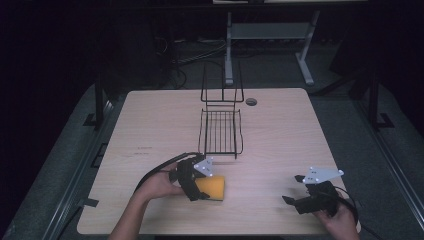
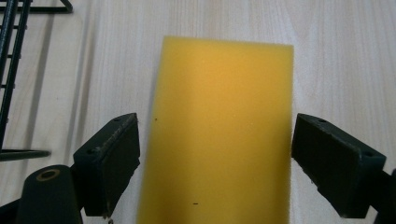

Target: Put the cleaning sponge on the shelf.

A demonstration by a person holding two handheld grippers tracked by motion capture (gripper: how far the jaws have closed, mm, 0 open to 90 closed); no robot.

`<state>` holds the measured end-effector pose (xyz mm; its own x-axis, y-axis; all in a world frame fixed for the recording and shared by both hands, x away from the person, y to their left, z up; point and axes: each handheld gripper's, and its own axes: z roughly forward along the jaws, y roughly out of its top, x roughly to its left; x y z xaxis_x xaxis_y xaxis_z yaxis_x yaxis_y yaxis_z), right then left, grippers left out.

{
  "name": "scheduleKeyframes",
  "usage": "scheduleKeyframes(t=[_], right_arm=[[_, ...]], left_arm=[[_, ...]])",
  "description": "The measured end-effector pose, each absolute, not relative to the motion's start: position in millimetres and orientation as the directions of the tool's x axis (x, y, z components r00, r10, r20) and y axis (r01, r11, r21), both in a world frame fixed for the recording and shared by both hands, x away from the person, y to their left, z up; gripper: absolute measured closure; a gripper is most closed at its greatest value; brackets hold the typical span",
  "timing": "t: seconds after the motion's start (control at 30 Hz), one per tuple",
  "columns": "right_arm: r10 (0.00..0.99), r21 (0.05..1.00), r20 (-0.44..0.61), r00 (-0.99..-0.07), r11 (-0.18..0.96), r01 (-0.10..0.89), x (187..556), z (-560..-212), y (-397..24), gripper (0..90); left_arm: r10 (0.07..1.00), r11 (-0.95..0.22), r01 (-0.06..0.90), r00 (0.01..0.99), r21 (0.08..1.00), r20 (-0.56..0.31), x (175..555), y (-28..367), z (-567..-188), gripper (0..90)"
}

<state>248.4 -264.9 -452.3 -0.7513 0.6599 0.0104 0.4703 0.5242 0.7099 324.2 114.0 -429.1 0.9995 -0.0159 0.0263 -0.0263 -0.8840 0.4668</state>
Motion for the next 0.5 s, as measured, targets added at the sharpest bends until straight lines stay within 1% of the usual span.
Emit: scheduleKeyframes(t=[0.17, 0.5], right_arm=[[0.658, 0.711, 0.013, -0.753, 0.523, 0.47, 248, -452, -265, 15.3], [0.657, 0.709, 0.016, -0.754, 0.524, 0.471, 248, -452, -264, 15.3]], left_arm=[[-0.023, -0.895, -0.028, 1.0, 0.445, 0.016, 326, 113, -434, 15.0], [-0.021, -0.898, -0.018, 1.0, 0.44, -0.002, 326, 113, -440, 15.0]])
